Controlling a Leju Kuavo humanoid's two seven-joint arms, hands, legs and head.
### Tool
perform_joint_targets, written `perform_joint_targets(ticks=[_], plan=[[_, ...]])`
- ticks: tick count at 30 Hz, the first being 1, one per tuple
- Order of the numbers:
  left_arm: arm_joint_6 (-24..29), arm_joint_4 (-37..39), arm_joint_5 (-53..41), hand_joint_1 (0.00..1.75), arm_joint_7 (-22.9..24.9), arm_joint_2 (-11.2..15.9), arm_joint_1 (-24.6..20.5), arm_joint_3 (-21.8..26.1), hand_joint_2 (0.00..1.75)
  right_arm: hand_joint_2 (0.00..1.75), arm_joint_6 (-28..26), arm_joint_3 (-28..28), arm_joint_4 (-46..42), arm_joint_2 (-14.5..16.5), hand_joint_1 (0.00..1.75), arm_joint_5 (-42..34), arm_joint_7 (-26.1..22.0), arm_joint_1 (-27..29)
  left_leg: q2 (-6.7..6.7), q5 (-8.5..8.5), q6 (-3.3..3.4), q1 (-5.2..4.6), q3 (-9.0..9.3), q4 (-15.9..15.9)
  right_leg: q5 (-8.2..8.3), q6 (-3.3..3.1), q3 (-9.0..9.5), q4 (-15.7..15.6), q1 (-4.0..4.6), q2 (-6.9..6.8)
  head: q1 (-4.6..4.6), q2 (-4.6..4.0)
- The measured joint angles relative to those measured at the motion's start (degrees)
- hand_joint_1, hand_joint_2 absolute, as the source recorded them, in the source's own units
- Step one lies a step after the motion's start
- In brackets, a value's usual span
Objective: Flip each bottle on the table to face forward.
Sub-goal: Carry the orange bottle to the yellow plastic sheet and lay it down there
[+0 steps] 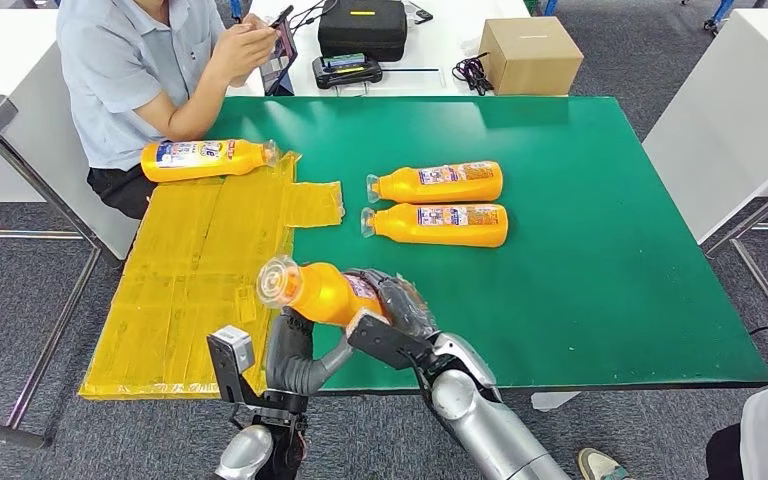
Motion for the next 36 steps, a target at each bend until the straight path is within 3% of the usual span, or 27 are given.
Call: perform_joint_targets(ticks=[6,9,20,26,29,30,33,34,36], plan=[[-4.39,1.31,2.46,0.0,2.18,0.2,-0.47,-1.11,1.75,1.75,1.15,0.52,0.89,0.02,1.75,-1.5,-0.5,-0.77,-0.01,0.0,0.0,0.0,-0.01,0.0,0.0,0.0,0.0,0.0,0.0,-0.01,0.01,0.0],[-4.66,1.97,3.07,0.0,0.71,0.25,-0.74,-1.3,1.75,1.75,1.69,1.13,1.25,0.07,1.75,-2.28,-0.44,-1.39,-0.02,0.0,0.0,0.0,-0.01,0.0,0.0,0.0,0.0,0.0,0.0,-0.01,0.01,0.0],[4.28,2.0,-0.27,0.0,-4.64,0.25,-1.25,-1.53,1.75,1.75,0.49,4.07,1.83,1.21,1.75,-2.66,0.1,-1.71,-0.02,0.0,0.0,0.01,-0.01,0.0,0.0,0.0,-0.02,0.0,0.0,-0.01,0.0,0.0],[12.1,1.98,-6.05,0.0,-9.14,0.22,-1.94,-1.55,1.75,1.75,-1.1,5.13,2.49,1.3,1.75,-1.56,0.94,-1.72,-0.02,0.01,0.0,0.0,-0.01,0.0,0.0,0.0,-0.01,0.0,0.0,-0.01,0.01,0.0],[12.31,1.92,-5.66,0.03,-9.38,0.21,-2.26,-1.56,1.75,1.75,-1.23,5.63,2.57,1.4,1.75,-1.37,1.27,-1.72,-0.01,0.01,0.0,0.0,-0.01,0.0,0.0,0.0,-0.01,0.0,0.0,-0.01,0.01,0.0],[11.93,1.82,-5.16,0.24,-9.2,0.21,-2.3,-1.56,1.75,1.75,-1.26,5.76,2.6,1.44,1.75,-1.37,1.43,-1.72,-0.01,0.01,0.0,0.0,-0.01,0.0,0.0,0.0,-0.01,0.0,0.0,-0.01,0.0,0.0],[11.21,1.39,-4.37,1.52,-8.83,0.21,-2.34,-1.56,1.75,1.75,-1.31,5.97,2.62,1.53,1.75,-1.73,1.75,-1.73,-0.01,0.01,0.0,0.0,-0.01,0.0,0.0,0.0,-0.02,0.0,0.0,-0.01,0.0,0.0],[11.06,1.25,-4.2,1.75,-8.75,0.21,-2.35,-1.57,1.75,1.75,-1.31,5.98,2.63,1.57,1.75,-2.07,1.78,-1.74,-0.01,0.01,0.0,0.0,-0.01,0.0,0.0,0.0,-0.02,0.0,0.0,-0.01,0.0,0.0],[10.82,0.98,-3.87,1.75,-8.64,0.21,-2.36,-1.57,1.75,1.75,-1.28,5.97,2.64,1.6,1.75,-2.81,1.79,-1.73,-0.01,0.01,0.0,0.0,-0.01,0.0,0.0,0.0,-0.02,0.0,0.0,-0.01,0.0,0.0]])
